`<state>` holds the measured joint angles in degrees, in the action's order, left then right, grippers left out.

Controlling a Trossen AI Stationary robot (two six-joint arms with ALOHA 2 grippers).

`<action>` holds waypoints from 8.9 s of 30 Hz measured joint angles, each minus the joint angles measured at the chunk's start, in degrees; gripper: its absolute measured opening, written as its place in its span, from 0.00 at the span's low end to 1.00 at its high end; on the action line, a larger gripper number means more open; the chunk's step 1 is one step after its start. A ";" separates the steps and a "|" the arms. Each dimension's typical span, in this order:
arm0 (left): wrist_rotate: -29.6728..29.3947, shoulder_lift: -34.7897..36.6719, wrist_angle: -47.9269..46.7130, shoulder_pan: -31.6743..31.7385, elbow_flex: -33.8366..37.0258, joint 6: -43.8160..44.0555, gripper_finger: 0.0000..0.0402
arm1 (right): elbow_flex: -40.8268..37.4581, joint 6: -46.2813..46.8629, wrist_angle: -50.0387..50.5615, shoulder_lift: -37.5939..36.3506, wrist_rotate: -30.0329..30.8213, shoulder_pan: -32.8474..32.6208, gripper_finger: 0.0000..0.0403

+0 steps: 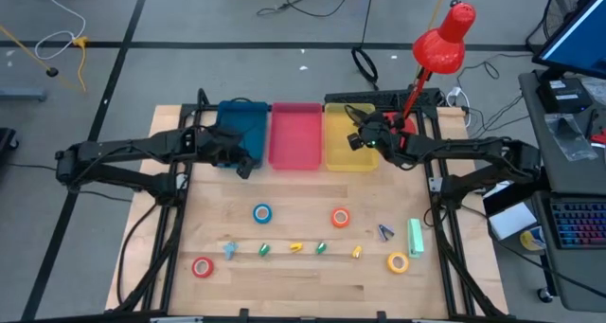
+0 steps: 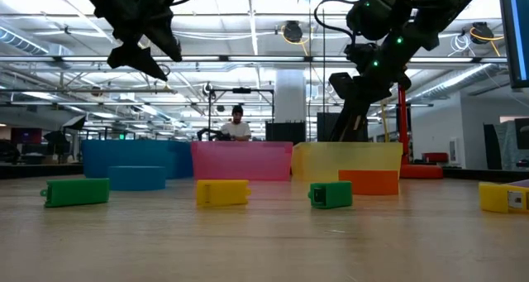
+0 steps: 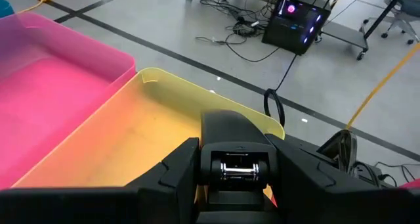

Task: Pick and place Stapler, Stapler remover, tape
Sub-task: Put the black stapler into the yellow bin, then put the blue stapler into the yellow bin

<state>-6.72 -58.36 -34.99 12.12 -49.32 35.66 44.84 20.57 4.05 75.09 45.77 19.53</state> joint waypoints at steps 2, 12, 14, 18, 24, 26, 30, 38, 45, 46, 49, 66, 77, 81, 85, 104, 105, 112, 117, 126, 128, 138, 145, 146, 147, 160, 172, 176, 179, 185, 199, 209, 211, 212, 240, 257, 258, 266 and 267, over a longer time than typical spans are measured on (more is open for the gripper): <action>-0.27 -0.10 0.27 -0.02 0.00 -0.59 0.69 | 0.00 0.00 0.30 0.00 1.13 -0.02 0.36; -0.85 -0.51 2.28 -0.27 0.00 -2.06 0.68 | -0.02 3.32 0.22 5.07 4.23 -0.09 0.36; -0.88 -0.49 2.30 -0.53 0.00 -2.03 0.68 | -0.02 3.72 -0.53 6.20 5.95 -0.11 0.36; -0.92 -0.49 2.28 -1.23 0.00 -1.88 0.69 | -0.02 3.35 -3.16 7.85 6.43 -0.11 0.36; -2.01 -0.49 2.25 -1.51 0.00 -1.90 0.68 | -0.02 5.51 -4.37 9.58 5.13 -0.13 0.36; -2.43 -0.49 2.25 -1.51 0.00 -1.98 0.68 | 0.00 5.79 -4.44 9.99 5.37 -0.13 0.37; -2.82 -0.49 2.24 -1.51 0.00 -2.33 0.68 | 0.00 5.77 -4.39 10.05 4.24 -0.41 0.38; -3.96 -0.49 2.23 -1.51 -0.02 -2.95 0.68 | 0.01 5.41 -3.83 10.08 -2.96 -0.48 0.41; -3.98 -0.49 2.23 -1.51 -0.02 -3.63 0.68 | 0.02 6.35 -1.61 10.14 -7.57 -0.48 0.45; -3.98 -0.49 2.23 -1.51 -0.02 -3.65 0.68 | 0.02 6.78 -1.36 10.14 -7.91 -0.48 0.45; -3.98 -0.49 2.22 -1.51 -0.02 -3.65 0.68 | 0.00 7.28 -0.74 10.14 -8.85 -0.48 0.45; -3.91 -0.49 2.23 -1.55 -0.04 -4.06 0.68 | 0.01 7.52 2.81 9.72 -12.89 -0.50 0.45; -3.96 -0.49 1.90 -2.90 -0.04 -4.98 0.68 | 0.17 0.72 7.55 -6.00 -13.94 -1.09 0.45; -5.30 -0.49 1.24 -2.89 -0.04 -5.24 0.68 | 0.22 4.59 17.25 -13.76 -21.25 -1.66 0.45; -6.07 -0.49 1.08 -2.89 -0.05 -5.67 0.68 | 0.22 11.96 30.48 -19.98 -34.04 -1.64 0.45; -6.60 -0.49 2.06 -2.89 -0.04 -7.10 0.68 | 0.20 52.93 64.20 -24.96 -73.20 -12.94 0.45; -6.60 -0.49 2.06 -2.89 -0.04 -7.25 0.68 | 0.20 55.07 64.95 -24.96 -73.22 -14.22 0.45; -6.91 -0.49 2.06 -2.89 -0.04 -8.44 0.68 | 0.20 69.61 66.59 -24.96 -74.58 -23.75 0.45; -6.92 -0.49 2.06 -2.89 -0.04 -8.98 0.68 | 0.20 80.16 66.47 -24.94 -74.35 -31.07 0.45; -6.95 -0.49 2.06 -2.89 -0.04 -10.27 0.68 | 0.15 94.09 62.08 -24.85 -66.46 -40.88 0.45; -6.95 -0.49 2.06 -2.89 -0.04 -10.54 0.68 | 0.15 96.19 61.37 -24.42 -65.69 -42.16 0.45; -6.93 -0.49 2.06 -2.89 -0.04 -11.26 0.68 | 0.15 102.32 59.85 -18.93 -65.30 -47.41 0.45; -6.93 -0.49 2.06 -2.89 -0.02 -11.64 0.68 | 0.15 104.75 56.69 -14.78 -65.17 -49.64 0.45; -6.91 -0.49 2.04 -2.89 -0.02 -11.76 0.68 | 0.15 104.77 56.43 -14.13 -65.17 -49.84 0.45; -6.89 -0.49 2.05 -2.89 -0.02 -11.84 0.68 | 0.15 104.77 56.24 -13.48 -65.15 -50.03 0.45; -6.80 -0.49 1.99 -2.89 -0.02 -11.93 0.68 | -7.65 109.29 43.59 -9.37 -65.14 -51.58 0.45; -5.75 -0.49 2.01 -2.89 0.00 -11.14 0.68 | -16.41 110.23 31.32 -9.42 -65.33 -51.56 0.37; -5.75 -0.49 2.03 -2.89 0.00 -11.08 0.68 | -16.32 109.19 31.04 -10.12 -65.56 -51.54 0.27; -5.76 -0.49 2.06 -2.91 0.00 -11.08 0.68 | -16.45 109.08 31.25 -11.14 -65.56 -51.54 0.25; -5.77 -0.49 2.17 -2.91 0.00 -11.14 0.68 | -16.50 109.25 31.40 -13.99 -65.34 -51.52 0.25; -5.75 -0.50 2.31 -2.91 0.00 -10.63 0.68 | -14.58 107.35 33.73 -18.05 -55.54 -51.36 0.25; -5.68 -0.49 2.65 -2.91 0.00 -10.27 0.68 | -3.62 99.50 47.04 -19.54 -43.76 -47.96 0.25; -5.68 -0.49 2.65 -2.91 0.00 -10.32 0.68 | -1.71 96.48 46.95 -19.61 -39.50 -46.28 0.25; -5.67 -0.49 2.67 -2.90 0.00 -10.59 0.68 | -0.93 94.77 46.94 -19.60 -37.91 -45.22 0.25; -0.85 1.64 23.93 -3.71 9.81 -14.62 0.68 | 1.60 39.85 3.34 -9.23 -36.55 -7.98 0.25; 2.60 18.06 25.69 3.21 21.09 -15.86 0.68 | 21.30 31.14 21.44 5.56 -38.44 -0.19 0.25; 2.70 18.89 25.16 3.37 21.71 -15.73 0.68 | 23.27 30.72 24.26 6.59 -38.37 0.16 0.25; 3.29 23.87 24.88 3.72 25.00 -15.51 0.68 | 32.54 29.46 33.84 16.18 -38.22 2.65 0.25; 3.47 24.02 25.01 3.67 25.09 -15.52 0.68 | 32.77 29.26 34.71 17.30 -38.18 2.95 0.25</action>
<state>-3.25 -34.34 -9.98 15.79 -24.23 20.14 77.61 49.82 38.77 92.39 7.59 22.48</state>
